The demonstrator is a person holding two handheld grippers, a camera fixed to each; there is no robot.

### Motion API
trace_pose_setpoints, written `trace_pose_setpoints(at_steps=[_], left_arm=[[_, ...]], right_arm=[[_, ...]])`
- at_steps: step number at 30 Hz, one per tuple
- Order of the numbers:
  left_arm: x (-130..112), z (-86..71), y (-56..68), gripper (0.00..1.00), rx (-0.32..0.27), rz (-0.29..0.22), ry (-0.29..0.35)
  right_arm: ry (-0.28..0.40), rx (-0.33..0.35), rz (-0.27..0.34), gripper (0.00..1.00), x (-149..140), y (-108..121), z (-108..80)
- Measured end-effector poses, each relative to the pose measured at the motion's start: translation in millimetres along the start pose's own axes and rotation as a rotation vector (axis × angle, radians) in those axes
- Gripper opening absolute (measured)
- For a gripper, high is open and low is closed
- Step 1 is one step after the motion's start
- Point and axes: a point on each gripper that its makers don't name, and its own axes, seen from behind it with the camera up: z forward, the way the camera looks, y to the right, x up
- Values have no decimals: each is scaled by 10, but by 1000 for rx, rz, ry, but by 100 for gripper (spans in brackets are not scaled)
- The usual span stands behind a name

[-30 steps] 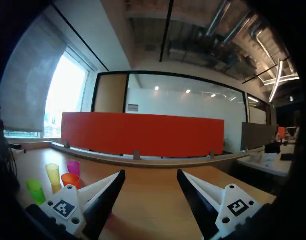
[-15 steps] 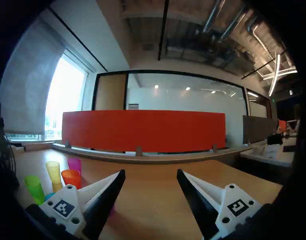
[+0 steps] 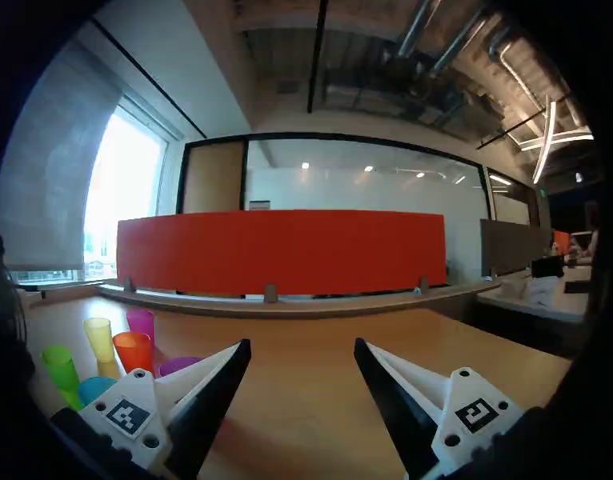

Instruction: Pour water

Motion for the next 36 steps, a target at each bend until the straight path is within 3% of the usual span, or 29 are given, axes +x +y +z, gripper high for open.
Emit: trace_pose_setpoints(at_steps=[12,36], left_arm=[[2,0,-2,92,0,0,0],[3,2,1,92,0,0,0]], right_arm=[[-46,0,-6,100,-116,-2,24],[-47,-2,-5,100,-111,0,4]])
